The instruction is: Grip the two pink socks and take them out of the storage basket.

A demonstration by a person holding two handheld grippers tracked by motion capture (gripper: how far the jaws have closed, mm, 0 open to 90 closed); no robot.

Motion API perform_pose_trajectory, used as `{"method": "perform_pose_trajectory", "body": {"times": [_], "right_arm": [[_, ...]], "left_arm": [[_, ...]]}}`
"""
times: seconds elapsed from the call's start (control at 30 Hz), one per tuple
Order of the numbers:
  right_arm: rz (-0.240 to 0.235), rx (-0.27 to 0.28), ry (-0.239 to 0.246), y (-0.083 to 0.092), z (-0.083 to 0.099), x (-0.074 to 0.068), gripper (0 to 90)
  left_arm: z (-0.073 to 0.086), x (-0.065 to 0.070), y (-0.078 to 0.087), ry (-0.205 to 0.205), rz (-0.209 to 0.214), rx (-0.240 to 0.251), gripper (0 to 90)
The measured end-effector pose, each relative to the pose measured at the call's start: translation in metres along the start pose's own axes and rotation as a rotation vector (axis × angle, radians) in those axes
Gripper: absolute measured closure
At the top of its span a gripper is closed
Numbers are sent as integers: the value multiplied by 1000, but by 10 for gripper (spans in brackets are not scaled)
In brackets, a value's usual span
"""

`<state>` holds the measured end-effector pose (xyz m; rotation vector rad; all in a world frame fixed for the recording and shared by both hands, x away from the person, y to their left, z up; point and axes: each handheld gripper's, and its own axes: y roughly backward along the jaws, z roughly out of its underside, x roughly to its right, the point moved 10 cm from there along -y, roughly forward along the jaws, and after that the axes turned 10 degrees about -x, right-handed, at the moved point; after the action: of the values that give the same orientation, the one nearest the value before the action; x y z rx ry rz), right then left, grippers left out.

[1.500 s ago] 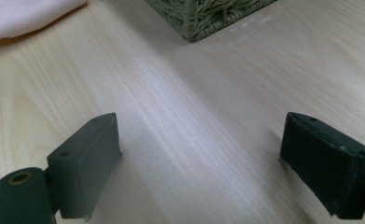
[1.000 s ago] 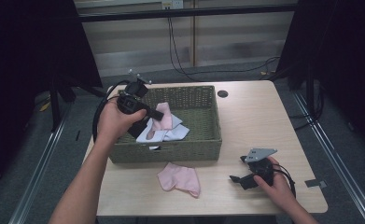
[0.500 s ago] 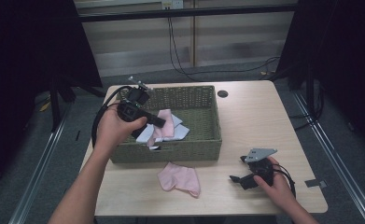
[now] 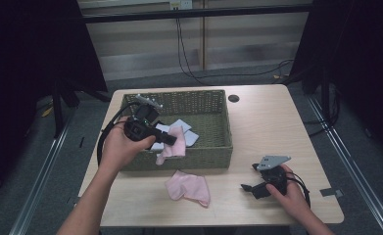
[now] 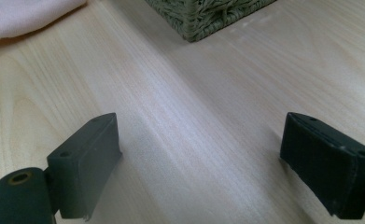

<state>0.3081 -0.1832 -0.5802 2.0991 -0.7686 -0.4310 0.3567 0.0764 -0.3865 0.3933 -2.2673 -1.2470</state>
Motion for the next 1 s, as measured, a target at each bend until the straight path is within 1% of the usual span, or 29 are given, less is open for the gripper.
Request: {"method": "perform_pose_trajectory", "body": {"times": [0.03, 0.07, 0.1, 0.13, 0.2, 0.23, 0.27, 0.3, 0.33, 0.37, 0.4, 0.43, 0.47, 0.5, 0.53, 0.57, 0.6, 0.63, 0.67, 0.7, 0.73, 0.77, 0.87, 0.9, 0.93, 0.97, 1.0], "right_arm": [[0, 0, 0, 0, 0, 0, 111], [0, 0, 0, 0, 0, 0, 111], [0, 0, 0, 0, 0, 0, 111], [0, 0, 0, 0, 0, 0, 111], [0, 0, 0, 0, 0, 0, 111], [0, 0, 0, 0, 0, 0, 111], [0, 0, 0, 0, 0, 0, 111], [0, 0, 0, 0, 0, 0, 110], [0, 0, 0, 0, 0, 0, 110], [0, 0, 0, 0, 0, 0, 111], [-1, 0, 0, 0, 0, 0, 111], [0, 0, 1, 0, 0, 0, 111], [0, 0, 1, 0, 0, 0, 111], [0, 0, 1, 0, 0, 0, 111], [-1, 0, 0, 0, 0, 0, 111], [-1, 0, 0, 0, 0, 0, 111], [-1, 0, 1, 0, 0, 0, 111], [0, 0, 1, 0, 0, 0, 111], [-1, 0, 0, 0, 0, 0, 111], [0, 0, 2, 0, 0, 0, 111], [0, 0, 2, 0, 0, 0, 111], [-1, 0, 0, 0, 0, 0, 111], [-1, 0, 2, 0, 0, 0, 111], [-1, 0, 2, 0, 0, 0, 111], [-1, 0, 2, 0, 0, 0, 110], [-1, 0, 2, 0, 0, 0, 111], [-1, 0, 2, 0, 0, 0, 111]], "left_arm": [[3, 5, -4, -13, 10, 0, 826], [3, 5, -4, -13, 10, 0, 823], [5, 11, -8, -9, 22, 10, 821], [5, 11, -8, -9, 22, 10, 820], [12, 18, -15, -36, 41, -13, 811], [13, 19, -17, -40, 41, -18, 805], [14, 20, -19, -43, 43, -11, 795], [14, 22, -20, -57, 54, -10, 768], [14, 22, -20, -57, 54, -10, 713], [14, 26, -23, -69, 51, 11, 652], [14, 26, -23, -69, 51, 11, 600], [14, 24, -22, -104, 14, 25, 559], [14, 24, -22, -104, 14, 25, 528], [14, 21, -22, -88, -5, 61, 491], [14, 21, -22, -88, -5, 61, 477], [15, 18, -22, -95, -8, 66, 477], [16, 16, -22, -80, -15, 73, 475], [22, 9, -24, -78, -30, 63, 456], [22, 9, -24, -78, -30, 63, 450], [27, 4, -27, -65, -43, 76, 450], [27, 4, -27, -65, -43, 76, 448], [33, -1, -30, -59, -53, 72, 443], [39, -6, -34, -64, -61, 69, 428], [42, -7, -36, -50, -59, 77, 424], [45, -10, -38, -59, -67, 65, 422], [50, -12, -42, -58, -71, 69, 414], [50, -12, -42, -58, -71, 69, 414]]}}
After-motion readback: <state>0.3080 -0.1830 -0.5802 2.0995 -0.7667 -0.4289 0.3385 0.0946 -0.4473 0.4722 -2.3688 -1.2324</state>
